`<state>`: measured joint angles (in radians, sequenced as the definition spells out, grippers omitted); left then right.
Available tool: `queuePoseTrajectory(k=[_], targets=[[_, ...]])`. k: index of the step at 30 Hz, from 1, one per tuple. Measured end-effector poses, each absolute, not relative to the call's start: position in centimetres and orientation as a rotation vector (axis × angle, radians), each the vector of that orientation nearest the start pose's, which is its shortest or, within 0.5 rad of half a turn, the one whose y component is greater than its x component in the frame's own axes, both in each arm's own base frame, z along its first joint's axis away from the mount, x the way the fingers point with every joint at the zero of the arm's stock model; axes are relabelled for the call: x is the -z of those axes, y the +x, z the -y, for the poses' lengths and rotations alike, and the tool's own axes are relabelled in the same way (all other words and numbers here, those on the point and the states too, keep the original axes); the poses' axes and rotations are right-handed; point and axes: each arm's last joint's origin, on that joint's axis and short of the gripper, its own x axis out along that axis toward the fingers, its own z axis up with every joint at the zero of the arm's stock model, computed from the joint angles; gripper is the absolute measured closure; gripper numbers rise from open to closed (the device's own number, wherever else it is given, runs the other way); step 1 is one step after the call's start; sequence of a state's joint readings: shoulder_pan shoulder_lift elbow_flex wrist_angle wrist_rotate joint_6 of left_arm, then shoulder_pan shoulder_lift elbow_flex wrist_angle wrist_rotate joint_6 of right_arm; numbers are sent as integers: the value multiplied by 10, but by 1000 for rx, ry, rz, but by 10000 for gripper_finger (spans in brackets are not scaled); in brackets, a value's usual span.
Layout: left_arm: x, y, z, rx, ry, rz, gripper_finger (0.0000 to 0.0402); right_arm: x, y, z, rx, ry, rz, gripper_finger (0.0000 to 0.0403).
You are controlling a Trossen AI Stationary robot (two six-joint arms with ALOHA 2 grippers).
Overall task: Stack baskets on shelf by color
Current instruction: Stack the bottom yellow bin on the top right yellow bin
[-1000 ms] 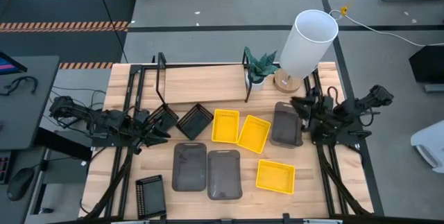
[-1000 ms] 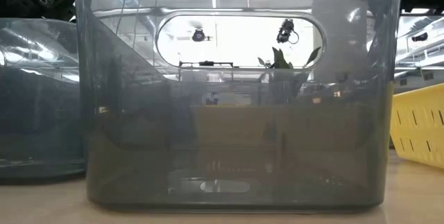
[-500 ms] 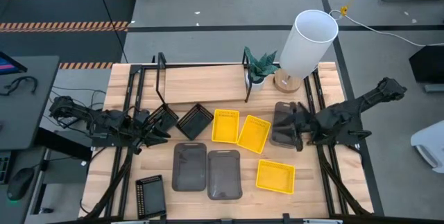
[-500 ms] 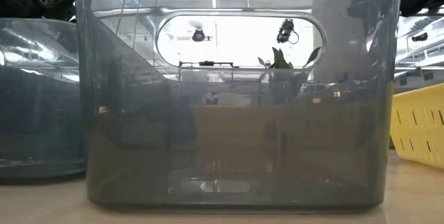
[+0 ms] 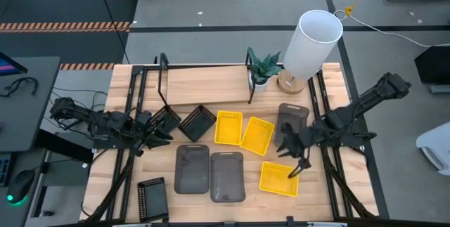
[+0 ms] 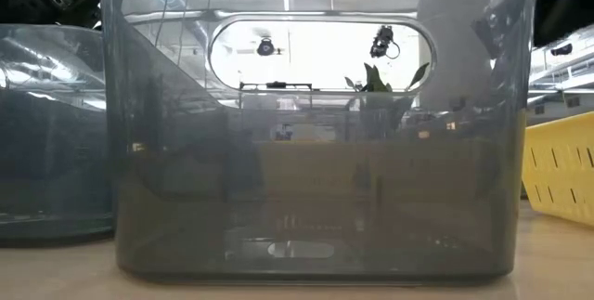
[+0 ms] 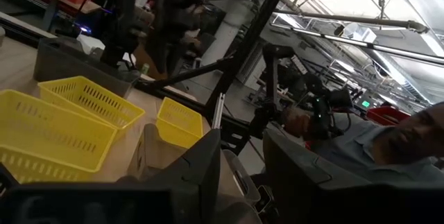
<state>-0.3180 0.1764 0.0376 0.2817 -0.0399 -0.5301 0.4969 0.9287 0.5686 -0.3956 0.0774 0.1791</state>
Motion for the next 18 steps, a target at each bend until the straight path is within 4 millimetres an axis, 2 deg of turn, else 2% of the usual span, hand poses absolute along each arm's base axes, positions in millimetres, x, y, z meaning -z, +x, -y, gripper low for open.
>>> queuePoseTrajectory(k=[8,14,18], targets=[[-189,102,32,309,-551,64,285,-204,158,-123,-494,-267,-939,274],[-189,102,32,309,-552,64,285,-202,153,-149,-619,-454,-1038,222],[-189,102,32,309,-551,64,285,-202,151,-166,-679,-570,-1100,207]])
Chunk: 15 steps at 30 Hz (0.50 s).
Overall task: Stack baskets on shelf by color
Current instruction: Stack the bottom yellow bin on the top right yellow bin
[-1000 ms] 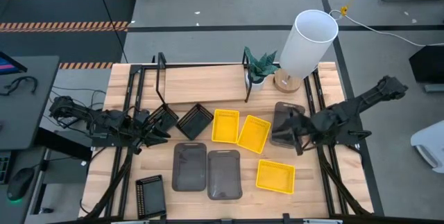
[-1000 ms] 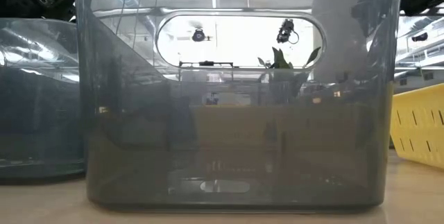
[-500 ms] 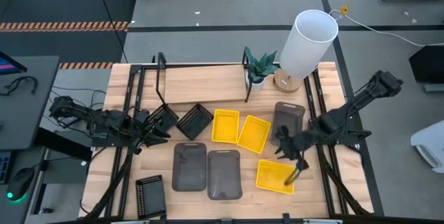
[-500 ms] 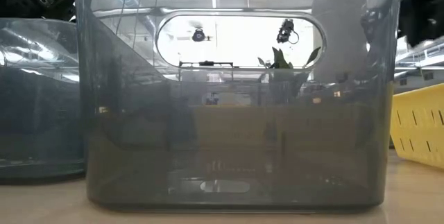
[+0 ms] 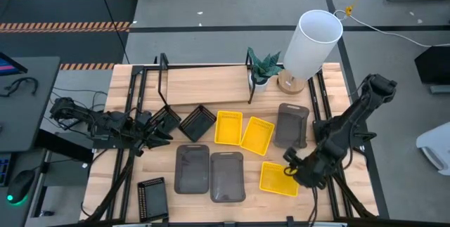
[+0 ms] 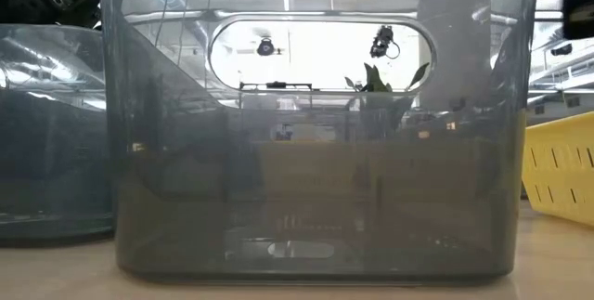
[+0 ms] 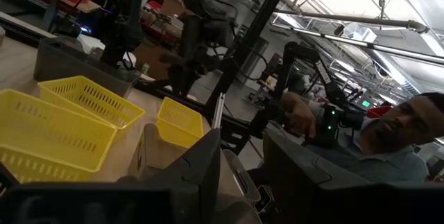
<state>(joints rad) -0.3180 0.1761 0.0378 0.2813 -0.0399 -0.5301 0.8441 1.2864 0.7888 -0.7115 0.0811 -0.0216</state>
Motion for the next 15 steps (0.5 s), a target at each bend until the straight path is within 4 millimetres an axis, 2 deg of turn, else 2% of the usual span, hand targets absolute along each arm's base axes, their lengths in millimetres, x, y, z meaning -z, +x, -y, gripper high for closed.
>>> queuePoseTrajectory(k=[7,15], targets=[[-189,102,32,309,-551,63,285,-207,154,-193,-716,-691,-1180,220],[-189,102,32,309,-551,63,285,-218,162,-214,-722,-778,-1280,229]])
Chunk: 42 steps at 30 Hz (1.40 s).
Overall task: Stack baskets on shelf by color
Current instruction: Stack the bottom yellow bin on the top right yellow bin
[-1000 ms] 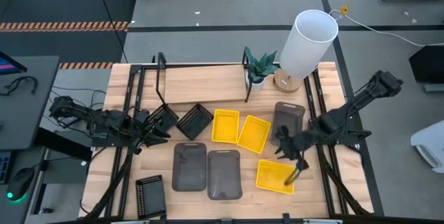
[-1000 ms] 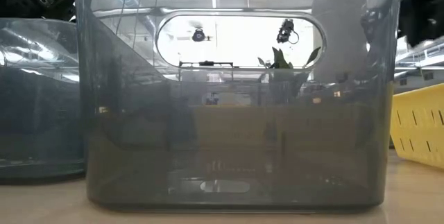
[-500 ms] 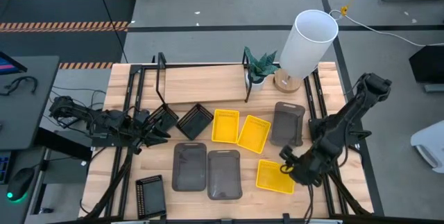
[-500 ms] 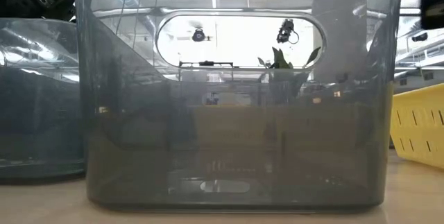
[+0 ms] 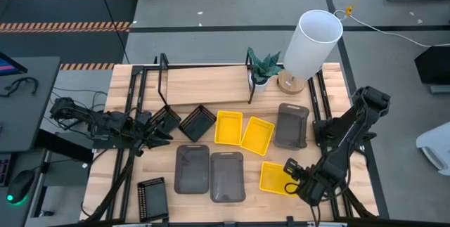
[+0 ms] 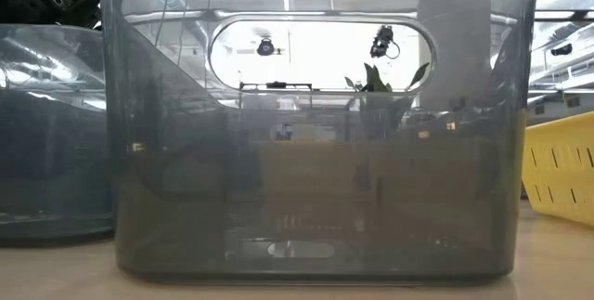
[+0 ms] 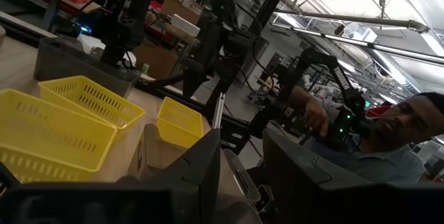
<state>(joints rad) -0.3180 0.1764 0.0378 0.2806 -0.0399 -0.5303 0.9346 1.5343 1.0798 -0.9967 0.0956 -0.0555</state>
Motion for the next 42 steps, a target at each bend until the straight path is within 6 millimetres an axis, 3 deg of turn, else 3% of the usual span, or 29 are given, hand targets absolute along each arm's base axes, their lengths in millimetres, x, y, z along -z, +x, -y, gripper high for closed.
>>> queuePoseTrajectory(k=[6,25,32,39,42], targets=[[-189,102,32,309,-551,63,285,-212,165,-224,-754,-810,-1311,229],[-189,102,32,309,-551,63,285,-151,179,-242,-786,-1078,-1389,245],[-189,102,32,309,-551,62,285,-153,181,-240,-775,-1074,-1380,294],[-189,102,32,308,-551,62,285,-153,180,-240,-801,-1059,-1401,387],[-189,102,32,309,-551,62,285,-153,179,-240,-819,-1049,-1412,392]])
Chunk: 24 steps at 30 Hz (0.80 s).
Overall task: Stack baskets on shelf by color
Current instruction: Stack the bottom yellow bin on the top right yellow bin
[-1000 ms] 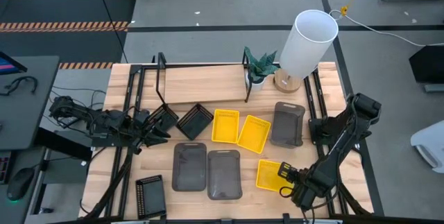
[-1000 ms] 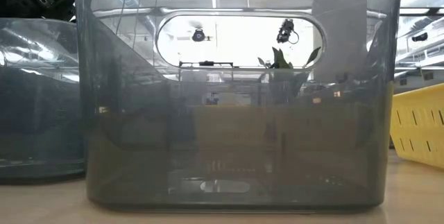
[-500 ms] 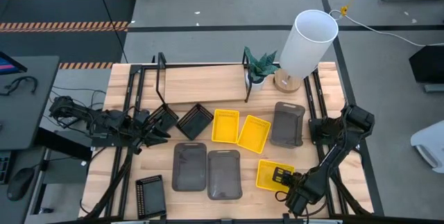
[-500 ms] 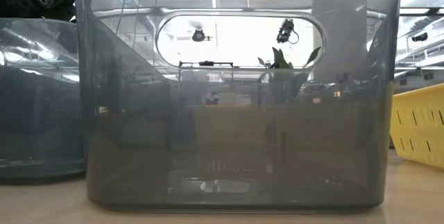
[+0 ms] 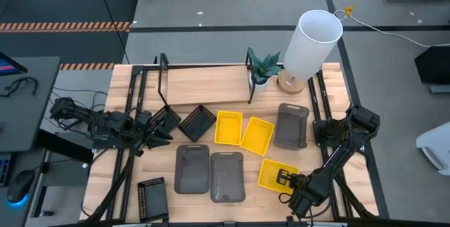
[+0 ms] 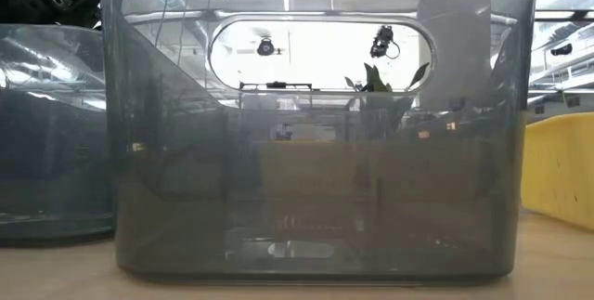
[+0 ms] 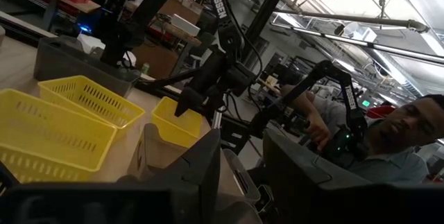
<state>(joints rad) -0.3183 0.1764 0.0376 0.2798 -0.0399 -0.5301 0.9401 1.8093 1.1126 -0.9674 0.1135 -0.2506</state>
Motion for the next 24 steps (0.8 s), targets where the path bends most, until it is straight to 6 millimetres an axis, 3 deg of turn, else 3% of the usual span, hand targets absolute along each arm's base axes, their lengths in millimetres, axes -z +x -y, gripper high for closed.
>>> queuePoseTrajectory(k=[6,12,24], targets=[[-189,102,32,309,-551,62,285,-155,185,-238,-902,-1105,-1380,397],[-189,102,32,309,-551,62,285,-172,200,-236,-858,-1054,-1406,399],[-189,102,32,309,-551,62,285,-236,223,-254,-649,-773,-1362,400]])
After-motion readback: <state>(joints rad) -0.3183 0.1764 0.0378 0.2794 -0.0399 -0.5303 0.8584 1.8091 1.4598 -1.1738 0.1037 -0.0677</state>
